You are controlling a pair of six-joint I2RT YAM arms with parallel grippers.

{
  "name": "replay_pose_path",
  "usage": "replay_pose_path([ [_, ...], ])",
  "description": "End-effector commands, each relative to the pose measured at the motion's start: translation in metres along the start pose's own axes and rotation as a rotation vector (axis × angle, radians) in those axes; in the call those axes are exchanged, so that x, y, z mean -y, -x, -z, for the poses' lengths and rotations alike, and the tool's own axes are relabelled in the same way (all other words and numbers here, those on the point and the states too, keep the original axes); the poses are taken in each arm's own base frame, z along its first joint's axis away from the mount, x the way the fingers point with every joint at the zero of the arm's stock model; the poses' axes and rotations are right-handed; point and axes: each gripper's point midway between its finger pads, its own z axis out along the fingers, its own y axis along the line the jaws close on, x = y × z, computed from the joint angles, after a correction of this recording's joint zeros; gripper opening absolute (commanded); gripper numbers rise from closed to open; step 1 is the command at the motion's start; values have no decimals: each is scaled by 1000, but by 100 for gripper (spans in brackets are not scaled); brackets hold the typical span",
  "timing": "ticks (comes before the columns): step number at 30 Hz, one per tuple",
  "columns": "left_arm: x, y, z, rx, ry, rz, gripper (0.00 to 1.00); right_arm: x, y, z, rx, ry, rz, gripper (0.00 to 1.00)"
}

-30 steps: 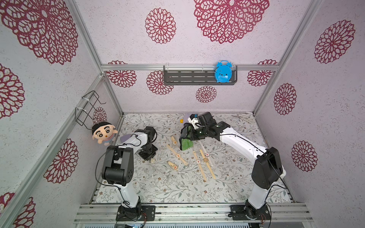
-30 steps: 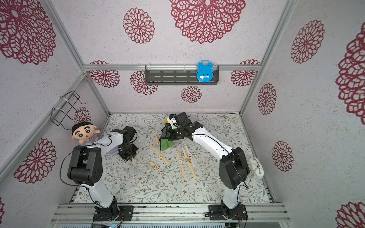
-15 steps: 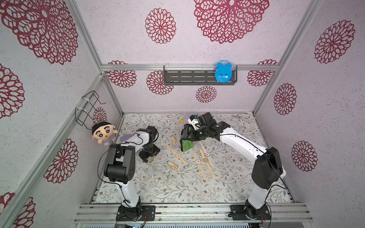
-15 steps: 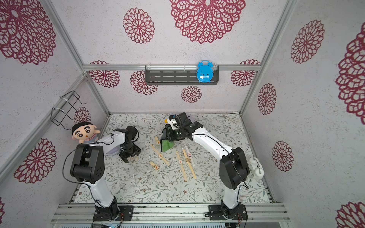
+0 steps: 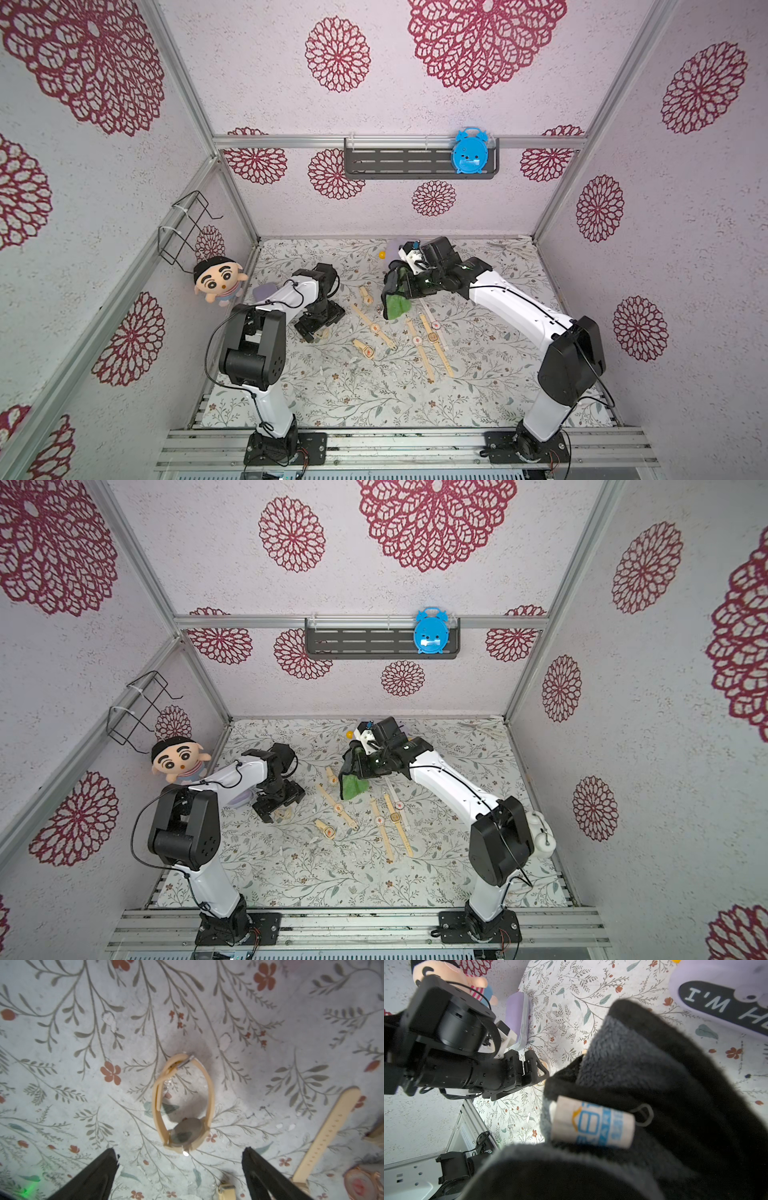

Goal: Wipe the watch dial
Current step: Place the watch at the center of the board, then pick up the watch at the center of the board.

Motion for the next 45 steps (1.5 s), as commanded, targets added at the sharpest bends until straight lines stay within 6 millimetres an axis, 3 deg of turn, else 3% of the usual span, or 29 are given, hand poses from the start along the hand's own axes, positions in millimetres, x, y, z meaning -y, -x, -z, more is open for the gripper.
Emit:
replay_pose_path([
  [1,13,-4,25,26,-63,13,97,-14,14,22,81,16,46,0],
  [8,27,-26,38,-6,-133,72,97,-7,10,24,91,-9,27,0],
  [15,46,-61,29,-99,-238,146,97,5,7,31,116,-25,-19,0],
  [25,66,-89,18,-146,-295,155,99,13,3,34,111,-36,-54,0],
  [34,62,-102,-2,-162,-272,161,70,16,1,35,105,-48,-66,0],
  [45,60,-119,-22,-193,-251,136,62,22,-5,33,104,-53,-83,0],
])
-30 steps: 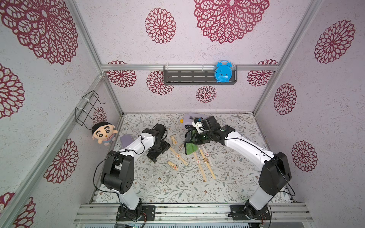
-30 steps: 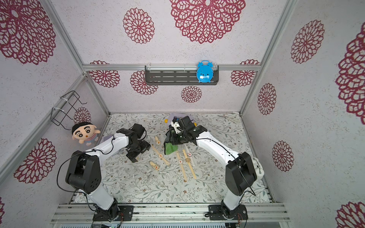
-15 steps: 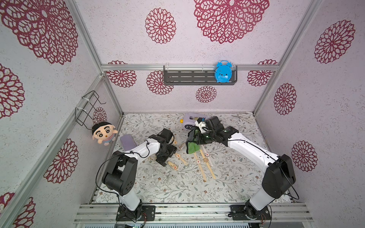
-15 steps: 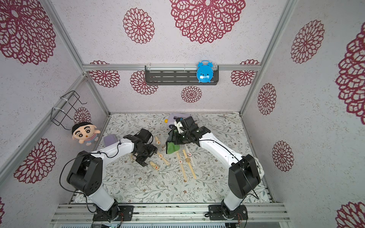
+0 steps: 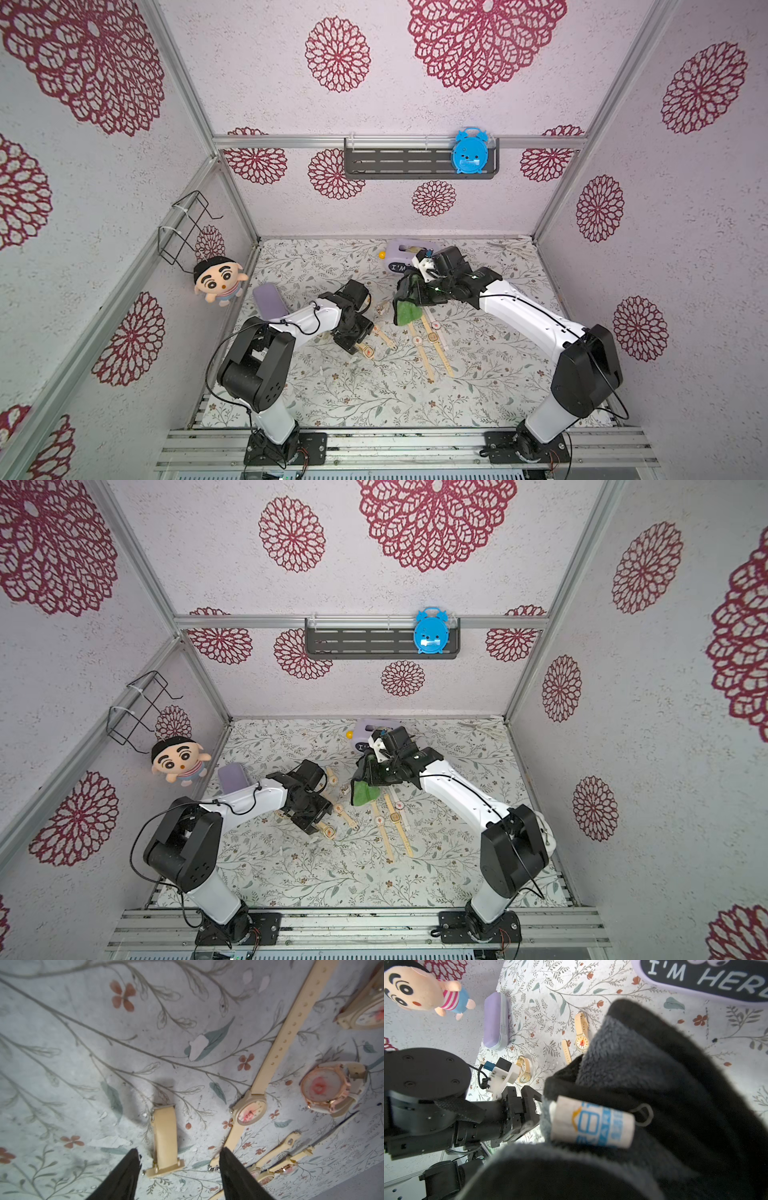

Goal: Wipe the watch dial
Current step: Pick up the watch at the center of the board.

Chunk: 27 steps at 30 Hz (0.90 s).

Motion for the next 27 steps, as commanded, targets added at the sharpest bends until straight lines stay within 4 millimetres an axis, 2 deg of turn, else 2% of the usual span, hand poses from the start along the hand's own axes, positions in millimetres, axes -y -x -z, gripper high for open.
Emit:
replay_pose_path([
  [1,-2,-5,-14,-20,9,11,60,-11,16,24,89,24,10,0],
  [12,-9,-3,-34,-15,38,8,39,-7,12,27,94,16,3,0],
  [18,-16,-4,-37,-18,47,-2,13,-6,12,28,97,15,0,0],
  [20,-18,-4,-38,-23,50,-6,1,-6,11,27,96,14,-2,0],
  [24,-16,-6,-33,-30,37,-32,0,-6,11,24,95,22,-13,0],
  [27,-6,-5,-21,-15,11,-64,0,-7,10,21,93,35,-27,0],
])
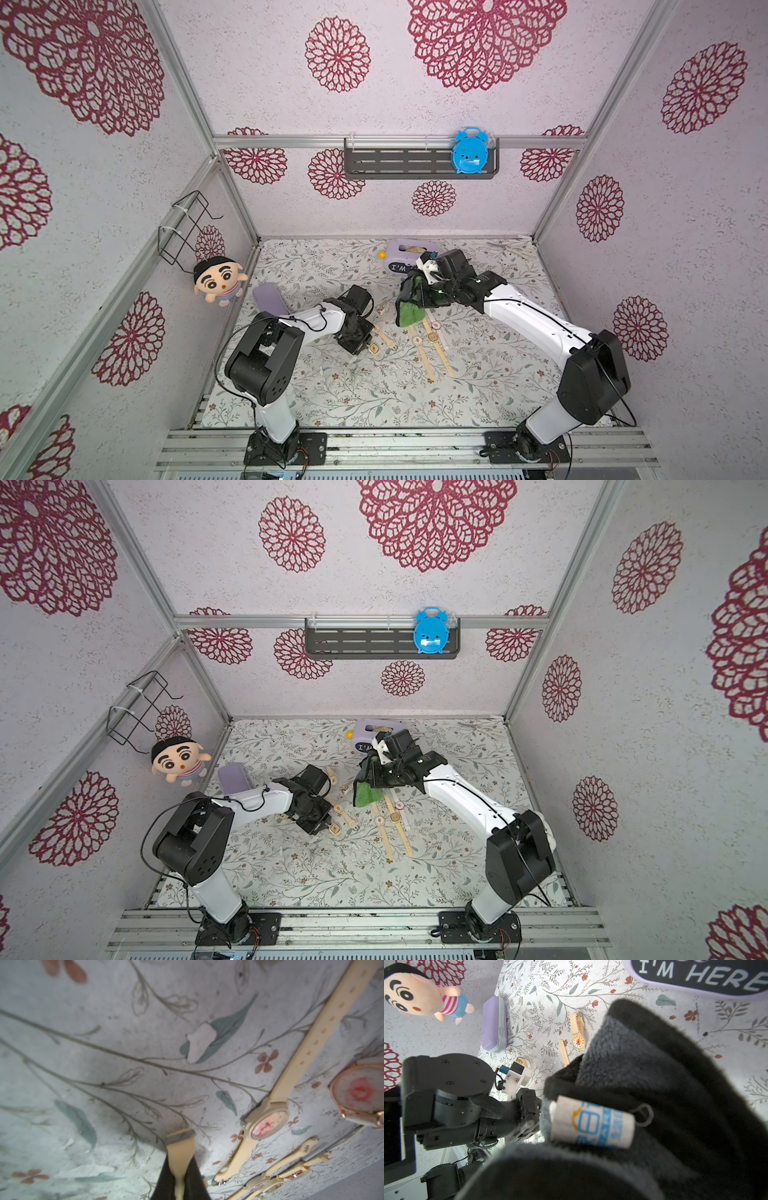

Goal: Wipe the watch dial
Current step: Pick up the watch at the center of the board.

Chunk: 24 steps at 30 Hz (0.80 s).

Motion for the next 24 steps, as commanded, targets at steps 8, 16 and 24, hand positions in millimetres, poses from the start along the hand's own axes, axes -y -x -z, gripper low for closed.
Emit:
replay_pose_path([
  [8,32,9,53,81,-78,-130,0,-14,5,-3,25,88,-40,0],
  [16,65,26,95,133,-221,-160,0,-27,-5,-24,-26,142,-63,0],
  [24,85,34,119,161,-304,-184,0,-46,-8,-40,-58,184,-55,0],
])
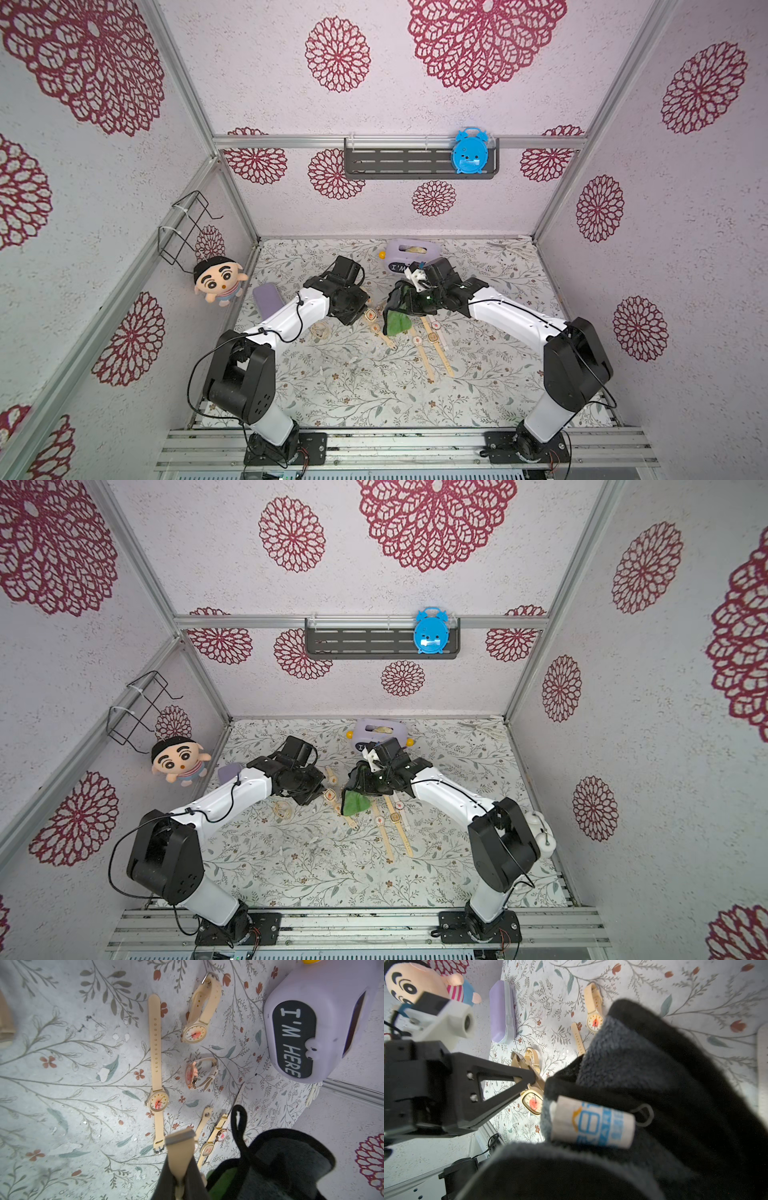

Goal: Wipe the watch dial
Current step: Pick up the watch at the center of the board, then wipe the dirt from the watch dial.

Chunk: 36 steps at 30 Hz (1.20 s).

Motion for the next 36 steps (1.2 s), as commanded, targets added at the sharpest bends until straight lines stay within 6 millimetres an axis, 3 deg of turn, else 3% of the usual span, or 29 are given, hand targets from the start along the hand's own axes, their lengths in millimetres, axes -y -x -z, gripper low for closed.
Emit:
replay_pose_path([
  [1,16,6,13,26,-53,-41,0,-30,16,3,39,81,30,0],
  [10,17,7,12,30,-69,-39,0,-49,11,-13,5,117,44,0],
  [20,28,2,19,15,-128,-19,0,-50,11,-42,-30,111,47,0],
  [31,27,-21,14,-53,-178,-7,0,-60,54,-74,-11,116,59,0],
  [36,22,-25,17,-63,-189,-14,0,-47,81,-82,19,108,33,0],
])
